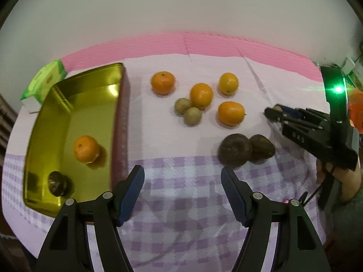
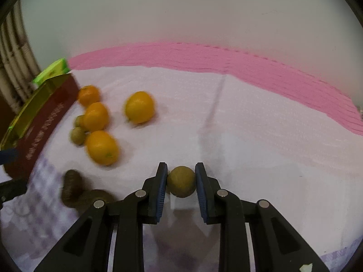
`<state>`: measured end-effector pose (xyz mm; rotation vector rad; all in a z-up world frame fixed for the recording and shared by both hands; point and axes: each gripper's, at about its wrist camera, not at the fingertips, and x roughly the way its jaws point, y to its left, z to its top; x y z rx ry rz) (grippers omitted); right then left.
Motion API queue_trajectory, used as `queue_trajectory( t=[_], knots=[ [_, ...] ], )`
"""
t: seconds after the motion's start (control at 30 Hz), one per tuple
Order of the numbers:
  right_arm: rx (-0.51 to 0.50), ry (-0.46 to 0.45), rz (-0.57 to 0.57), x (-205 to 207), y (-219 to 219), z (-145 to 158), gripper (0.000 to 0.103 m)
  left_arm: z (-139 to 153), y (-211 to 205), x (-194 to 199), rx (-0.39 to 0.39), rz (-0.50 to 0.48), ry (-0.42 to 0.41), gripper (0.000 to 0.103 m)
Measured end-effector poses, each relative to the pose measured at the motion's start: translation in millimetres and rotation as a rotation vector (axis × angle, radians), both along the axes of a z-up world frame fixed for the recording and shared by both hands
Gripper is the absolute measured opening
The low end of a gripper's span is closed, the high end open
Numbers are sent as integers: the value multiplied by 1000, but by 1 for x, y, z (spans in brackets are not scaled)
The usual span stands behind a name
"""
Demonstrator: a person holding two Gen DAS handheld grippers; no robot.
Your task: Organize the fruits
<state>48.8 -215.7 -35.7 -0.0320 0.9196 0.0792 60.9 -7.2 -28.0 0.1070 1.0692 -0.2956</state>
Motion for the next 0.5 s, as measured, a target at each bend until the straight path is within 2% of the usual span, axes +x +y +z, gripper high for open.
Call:
queue_trajectory(
  t=[0.13,0.33,0.5],
  knots=[
    [-40,-34,-39,3,-13,0,23,-7,-11,2,-18,-29,11,70],
    [-22,-38,-38,5,-17,-1,23,-19,-30,11,-59,-83,30,70],
    [-6,-36,-39,6,-20,1,24,-27,-43,21,-60,-115,35,70]
  ],
)
